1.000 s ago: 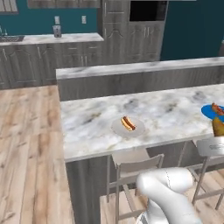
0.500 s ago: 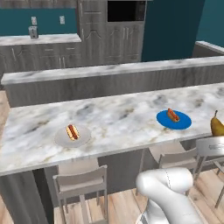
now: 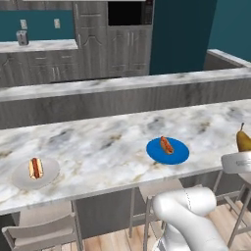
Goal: Pick up the pear and orange from the fridge and place one fruit on each plate on the dining counter.
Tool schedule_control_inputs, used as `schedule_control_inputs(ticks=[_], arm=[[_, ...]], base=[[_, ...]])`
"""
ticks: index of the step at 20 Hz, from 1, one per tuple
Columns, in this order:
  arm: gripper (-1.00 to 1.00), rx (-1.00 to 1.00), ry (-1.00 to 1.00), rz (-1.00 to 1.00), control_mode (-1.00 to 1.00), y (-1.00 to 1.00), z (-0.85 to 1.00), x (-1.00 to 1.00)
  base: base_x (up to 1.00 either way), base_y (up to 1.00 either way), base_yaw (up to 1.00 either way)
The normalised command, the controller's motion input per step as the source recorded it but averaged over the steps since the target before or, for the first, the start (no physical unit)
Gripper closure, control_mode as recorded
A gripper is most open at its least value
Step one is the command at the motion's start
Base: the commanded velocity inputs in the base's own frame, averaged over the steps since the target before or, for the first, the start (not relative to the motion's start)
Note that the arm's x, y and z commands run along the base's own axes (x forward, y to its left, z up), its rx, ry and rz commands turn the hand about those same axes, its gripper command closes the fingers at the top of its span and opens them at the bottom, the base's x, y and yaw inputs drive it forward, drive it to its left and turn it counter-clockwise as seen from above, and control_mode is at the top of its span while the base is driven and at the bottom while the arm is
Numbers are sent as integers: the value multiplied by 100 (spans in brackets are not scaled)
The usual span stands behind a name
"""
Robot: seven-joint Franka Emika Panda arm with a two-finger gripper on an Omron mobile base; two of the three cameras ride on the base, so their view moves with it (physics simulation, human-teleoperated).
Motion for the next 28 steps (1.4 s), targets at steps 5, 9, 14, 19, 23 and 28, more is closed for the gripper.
schedule_control_inputs(ticks=[5, 9, 14, 19, 23, 28], arm=[[100, 0, 0, 0, 100, 0, 0, 0], [100, 13, 13, 0, -100, -26, 0, 50], [100, 24, 36, -3, -100, -41, -18, 100], [100, 18, 38, -14, -100, -12, -70, 94], [100, 4, 33, -25, -100, 0, -85, 76], [100, 0, 14, -31, -100, 0, -60, 59]], base=[[92, -44, 0], [49, -22, 0], [0, 0, 0], [0, 0, 0], [0, 0, 0], [0, 0, 0]])
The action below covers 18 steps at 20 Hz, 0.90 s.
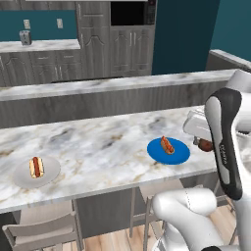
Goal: Pick up the pear and orange from the fridge and place one fruit on each plate on the dining counter.
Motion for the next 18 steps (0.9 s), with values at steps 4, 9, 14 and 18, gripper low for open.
schedule_control_inputs(ticks=[4, 9, 14, 18], arm=[[100, -1, 14, -33, -100, 0, -47, 61], [100, -1, 16, -33, -100, 0, -38, 60], [100, 0, 22, -31, -100, 0, -38, 62], [100, 0, 23, -26, -100, -3, -47, 61]], base=[[0, 0, 0], [0, 0, 0], [0, 0, 0], [0, 0, 0]])
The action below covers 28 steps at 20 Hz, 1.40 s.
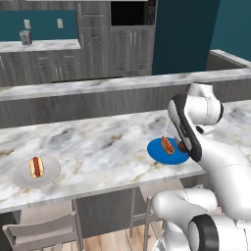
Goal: Pick up the pear and orange from the fridge and place one fruit on each plate on the dining counter.
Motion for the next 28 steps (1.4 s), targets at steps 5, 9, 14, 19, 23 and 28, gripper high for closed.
schedule_control_inputs(ticks=[5, 9, 14, 19, 23, 28], arm=[[100, 0, 23, -24, -100, -7, -48, 60], [100, 0, 19, -22, -100, -8, -46, 53], [100, -5, 10, -19, -100, -5, -36, 39], [100, -20, 1, -8, -100, 0, -28, 12], [100, -28, 0, -1, -100, 0, -33, 10], [100, -12, 0, 0, -100, 0, -17, 20]], base=[[0, 0, 0], [0, 0, 0], [0, 0, 0], [0, 0, 0], [0, 0, 0], [0, 0, 0]])
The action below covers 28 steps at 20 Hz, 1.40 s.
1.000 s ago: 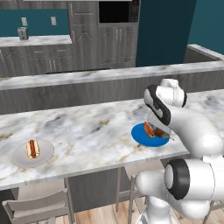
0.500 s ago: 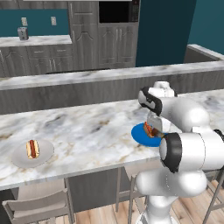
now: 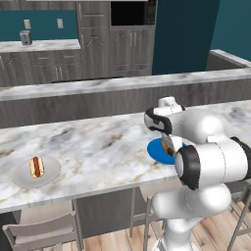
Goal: Pick up the pear and orange from the fridge and place one fruit on each plate on the dining counter.
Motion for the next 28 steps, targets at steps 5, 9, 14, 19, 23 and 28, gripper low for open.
schedule_control_inputs(ticks=[5, 9, 14, 19, 23, 28], arm=[[100, 0, 2, 0, -100, -1, -9, 28], [100, 0, 3, 0, -100, -8, -12, 31], [100, 0, 2, 0, -100, -10, -16, 30], [100, 0, 3, 0, -100, -9, -20, 25], [100, 0, 6, 0, -100, -3, -26, 23], [100, 0, 6, 0, -100, 0, -27, 20]], base=[[0, 0, 0], [0, 0, 0], [0, 0, 0], [0, 0, 0], [0, 0, 0], [0, 0, 0]])
